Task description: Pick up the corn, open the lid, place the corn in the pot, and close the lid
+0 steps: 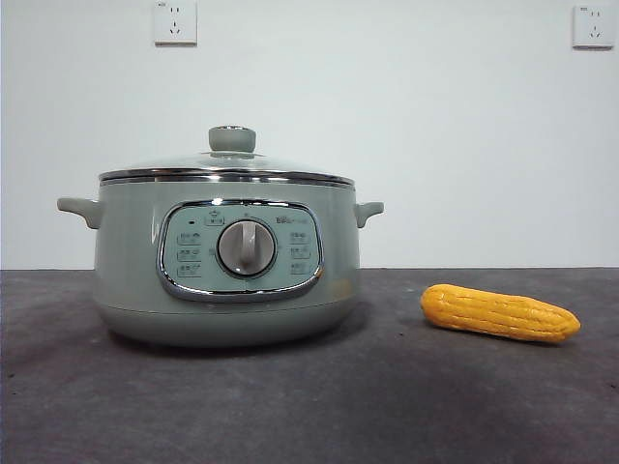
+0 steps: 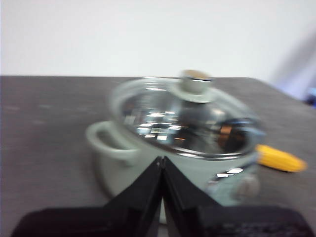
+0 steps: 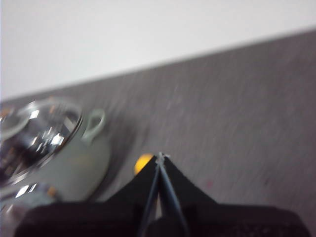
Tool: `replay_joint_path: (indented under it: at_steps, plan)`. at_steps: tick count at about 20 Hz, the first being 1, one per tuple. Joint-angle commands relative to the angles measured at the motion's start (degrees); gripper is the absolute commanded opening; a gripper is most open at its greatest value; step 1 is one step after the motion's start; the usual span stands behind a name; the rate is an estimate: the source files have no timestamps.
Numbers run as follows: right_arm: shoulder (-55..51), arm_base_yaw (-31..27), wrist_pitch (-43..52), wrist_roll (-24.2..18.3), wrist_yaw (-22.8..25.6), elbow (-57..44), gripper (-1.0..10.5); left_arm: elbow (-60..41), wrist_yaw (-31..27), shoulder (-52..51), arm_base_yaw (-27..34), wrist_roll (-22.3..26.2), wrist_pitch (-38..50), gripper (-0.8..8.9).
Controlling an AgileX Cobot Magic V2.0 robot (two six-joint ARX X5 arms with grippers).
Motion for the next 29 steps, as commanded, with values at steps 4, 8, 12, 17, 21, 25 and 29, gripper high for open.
replay_joint_path:
  at_steps: [4,8,12,17,21,25,29]
  plan:
    - [6.1,0.0,-9.7,0.6,-3.2,5.6,0.0,2.3,10.8,5.0,0.1,-5.2,0.1,-0.04]
    - [9.4,0.0,-11.6,0.2,-3.9,7.0,0.0,2.4,15.3,8.1,0.1,-9.8,0.1,-0.05]
    - [14.0,0.0,-11.8,-3.2,-9.2,8.2,0.0,2.6,19.5,11.6,0.1,-10.7,0.1,-0.05]
    - [29.6,0.1,-14.4,-9.4,-11.1,14.6,0.3,5.8,25.6,19.2,-0.2,-10.7,-0.7,-0.06]
    - [42.8,3.5,-15.6,-13.1,-11.1,21.5,3.7,10.9,26.0,25.2,-1.8,-9.7,-1.9,-0.06]
    - [55.1,10.5,-16.7,-17.5,-5.7,28.5,4.8,16.2,25.6,30.8,-4.0,-6.0,-4.8,-0.06]
    - [65.8,16.5,-17.7,-20.9,1.8,34.1,4.8,20.7,25.4,34.1,-5.2,-1.9,-10.0,-0.06]
